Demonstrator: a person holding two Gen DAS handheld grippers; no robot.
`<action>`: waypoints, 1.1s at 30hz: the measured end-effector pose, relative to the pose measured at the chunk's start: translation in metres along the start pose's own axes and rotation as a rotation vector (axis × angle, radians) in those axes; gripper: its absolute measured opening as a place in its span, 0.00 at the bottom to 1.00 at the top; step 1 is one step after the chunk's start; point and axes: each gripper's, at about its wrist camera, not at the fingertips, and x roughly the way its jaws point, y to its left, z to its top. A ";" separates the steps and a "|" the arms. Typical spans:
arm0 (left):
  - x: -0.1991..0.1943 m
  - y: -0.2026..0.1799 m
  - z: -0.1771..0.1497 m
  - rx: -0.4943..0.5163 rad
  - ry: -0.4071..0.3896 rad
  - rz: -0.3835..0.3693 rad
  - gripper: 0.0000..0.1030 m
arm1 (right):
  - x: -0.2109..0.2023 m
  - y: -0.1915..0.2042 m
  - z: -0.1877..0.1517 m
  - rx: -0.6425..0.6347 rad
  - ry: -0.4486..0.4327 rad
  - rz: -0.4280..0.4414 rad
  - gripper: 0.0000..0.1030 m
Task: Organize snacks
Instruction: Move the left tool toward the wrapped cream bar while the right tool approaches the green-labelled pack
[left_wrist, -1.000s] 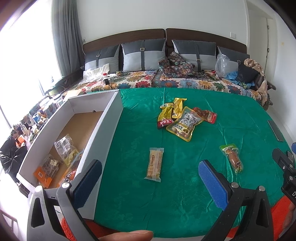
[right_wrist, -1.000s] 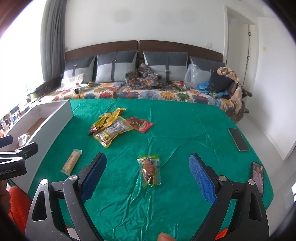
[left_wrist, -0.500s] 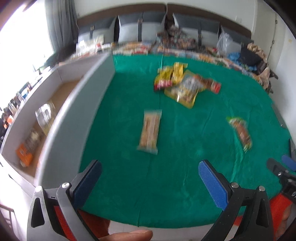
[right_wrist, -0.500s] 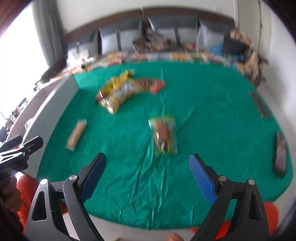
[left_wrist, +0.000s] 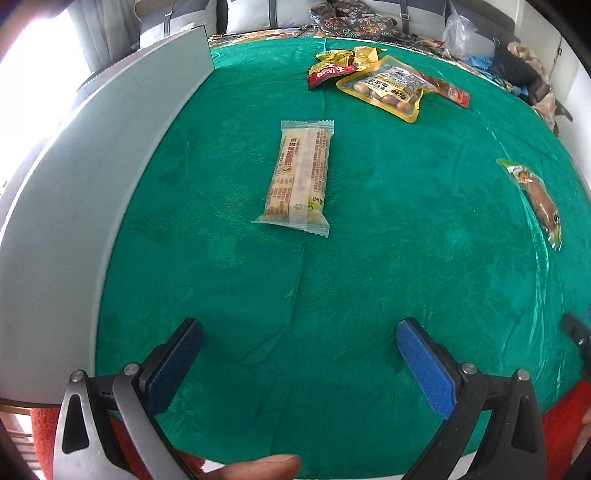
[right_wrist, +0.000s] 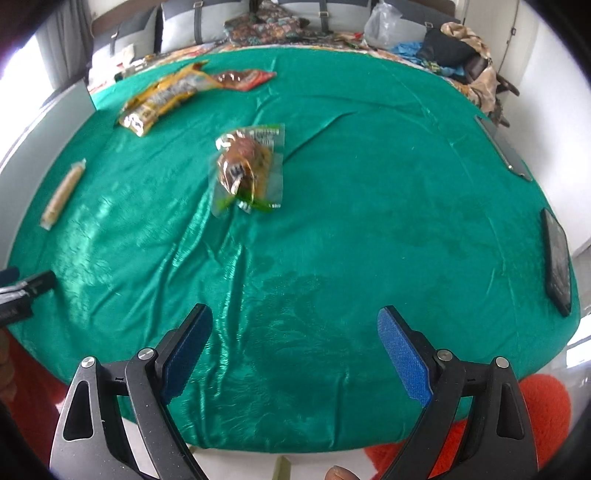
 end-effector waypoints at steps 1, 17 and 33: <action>0.002 0.003 0.001 -0.013 0.000 -0.018 1.00 | 0.004 0.000 0.000 0.000 0.005 -0.001 0.90; 0.007 0.021 0.055 0.108 -0.070 -0.207 1.00 | 0.008 -0.004 -0.003 0.039 -0.063 0.022 0.91; 0.045 -0.041 0.099 0.215 -0.174 -0.161 1.00 | 0.039 0.002 0.062 -0.021 -0.099 0.122 0.91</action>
